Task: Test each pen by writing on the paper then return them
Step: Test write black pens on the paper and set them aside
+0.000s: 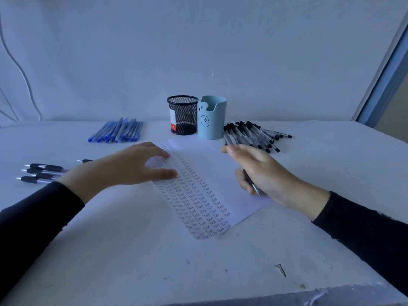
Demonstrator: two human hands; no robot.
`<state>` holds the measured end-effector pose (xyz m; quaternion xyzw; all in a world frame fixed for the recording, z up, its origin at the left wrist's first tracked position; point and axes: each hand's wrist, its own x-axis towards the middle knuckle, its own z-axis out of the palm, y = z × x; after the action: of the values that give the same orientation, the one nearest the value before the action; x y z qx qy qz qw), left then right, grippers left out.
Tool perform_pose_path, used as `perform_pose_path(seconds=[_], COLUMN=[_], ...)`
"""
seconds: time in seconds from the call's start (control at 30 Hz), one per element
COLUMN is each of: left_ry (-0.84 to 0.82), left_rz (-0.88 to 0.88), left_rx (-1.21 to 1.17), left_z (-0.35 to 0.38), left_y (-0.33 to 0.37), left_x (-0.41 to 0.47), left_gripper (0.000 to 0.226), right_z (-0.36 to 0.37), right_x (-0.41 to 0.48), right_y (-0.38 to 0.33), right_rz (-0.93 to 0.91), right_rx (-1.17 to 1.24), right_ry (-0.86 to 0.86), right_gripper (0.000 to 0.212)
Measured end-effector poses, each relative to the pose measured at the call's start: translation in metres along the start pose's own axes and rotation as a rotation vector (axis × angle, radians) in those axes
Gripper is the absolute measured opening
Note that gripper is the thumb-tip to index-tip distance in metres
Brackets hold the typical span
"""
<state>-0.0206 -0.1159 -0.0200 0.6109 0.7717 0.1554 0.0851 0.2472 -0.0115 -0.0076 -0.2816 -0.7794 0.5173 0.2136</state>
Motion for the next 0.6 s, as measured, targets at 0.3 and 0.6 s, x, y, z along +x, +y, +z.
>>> perform_pose_path(seconds=[0.3,0.6], left_ry=[-0.025,-0.032], left_rz=[-0.002,0.01], left_rx=[0.004,0.013], left_z=[0.0,0.001], left_y=[-0.002,-0.002], left_x=[0.002,0.002], left_gripper=[0.103,0.103], right_z=[-0.024,-0.092], right_x=[0.021,0.085], right_y=[-0.005,0.019], right_rz=[-0.122,-0.442], right_rx=[0.083,-0.629], right_ry=[0.083,0.469], right_gripper=[0.033,0.012])
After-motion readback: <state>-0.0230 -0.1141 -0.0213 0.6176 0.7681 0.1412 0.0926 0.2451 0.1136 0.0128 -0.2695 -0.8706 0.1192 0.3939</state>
